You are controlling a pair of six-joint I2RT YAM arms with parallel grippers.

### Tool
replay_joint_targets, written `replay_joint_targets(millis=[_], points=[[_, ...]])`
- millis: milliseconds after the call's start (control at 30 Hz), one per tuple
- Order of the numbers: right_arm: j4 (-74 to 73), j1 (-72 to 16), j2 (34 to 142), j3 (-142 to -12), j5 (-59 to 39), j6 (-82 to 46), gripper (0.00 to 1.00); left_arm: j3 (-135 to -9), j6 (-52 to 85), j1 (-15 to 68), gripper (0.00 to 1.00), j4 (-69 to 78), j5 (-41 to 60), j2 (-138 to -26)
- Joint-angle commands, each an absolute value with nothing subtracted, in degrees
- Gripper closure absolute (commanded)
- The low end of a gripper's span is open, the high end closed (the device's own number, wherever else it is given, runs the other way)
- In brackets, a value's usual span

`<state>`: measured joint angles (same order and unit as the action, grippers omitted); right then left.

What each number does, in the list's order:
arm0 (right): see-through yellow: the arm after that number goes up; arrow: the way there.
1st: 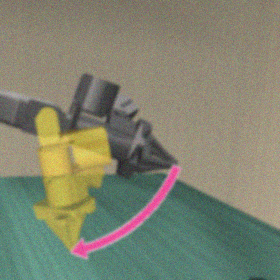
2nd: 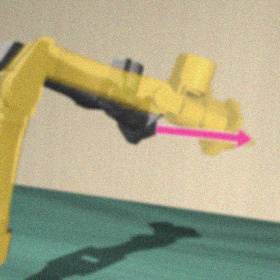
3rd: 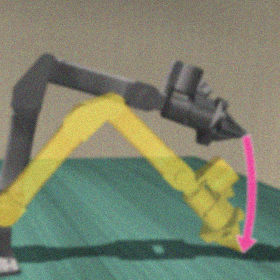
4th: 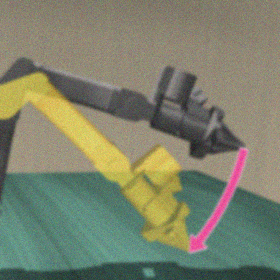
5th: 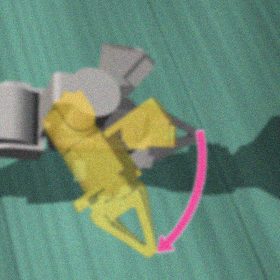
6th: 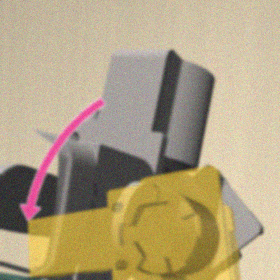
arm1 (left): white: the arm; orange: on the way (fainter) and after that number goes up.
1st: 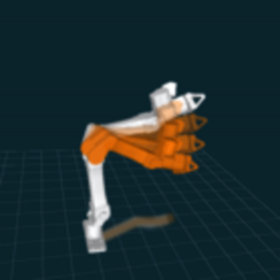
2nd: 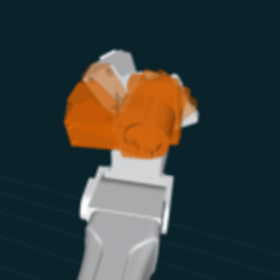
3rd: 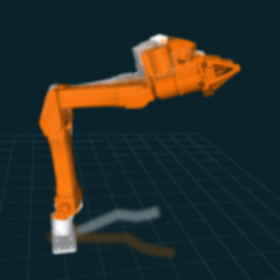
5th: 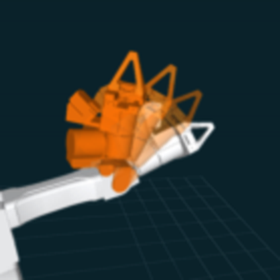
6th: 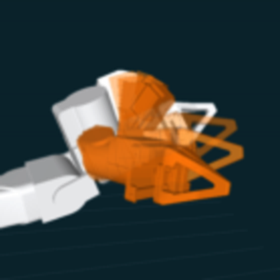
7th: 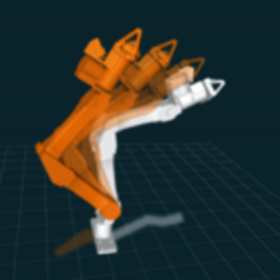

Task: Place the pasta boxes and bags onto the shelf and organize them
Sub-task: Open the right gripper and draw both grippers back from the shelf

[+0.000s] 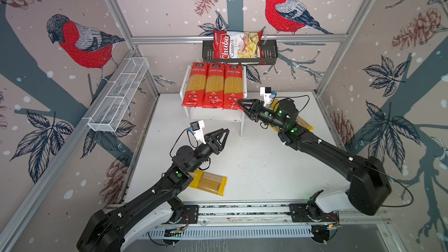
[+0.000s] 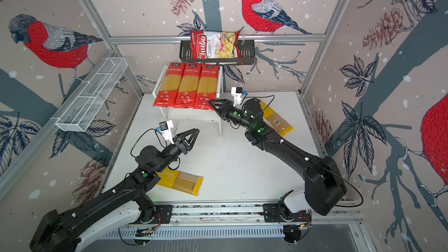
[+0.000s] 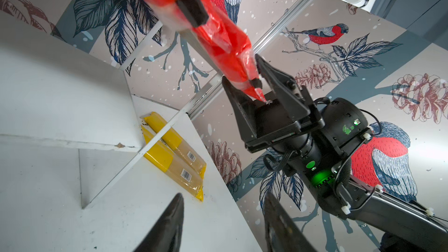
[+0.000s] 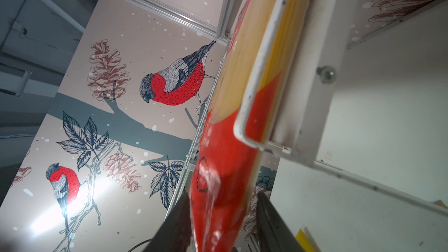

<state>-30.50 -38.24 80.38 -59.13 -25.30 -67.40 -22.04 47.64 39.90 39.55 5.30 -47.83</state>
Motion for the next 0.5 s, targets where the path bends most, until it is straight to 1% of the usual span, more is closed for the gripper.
replay_joint_targets(millis=[0, 100, 233, 333, 467], points=[[-30.7, -38.8, 78.0, -57.2, -24.7, -66.6, 0.52, -21.3, 47.6, 40.1, 0.48, 39.8, 4.1, -47.7], [-30.5, -40.3, 76.3, -55.5, -23.7, -66.5, 0.5, -20.3, 48.3, 40.4, 0.48, 40.4, 3.9, -47.9], [-31.0, -42.0, 76.7, -55.0, -23.3, -66.8, 0.51, -19.8, 49.1, 41.2, 0.48, 41.4, 3.6, -48.4], [-32.0, -42.5, 77.6, -56.0, -23.5, -67.0, 0.54, -19.9, 49.1, 41.8, 0.48, 41.2, 3.3, -48.4], [-32.0, -42.6, 79.4, -58.3, -23.6, -66.6, 0.63, -19.8, 49.0, 42.3, 0.48, 40.5, 2.8, -48.1]])
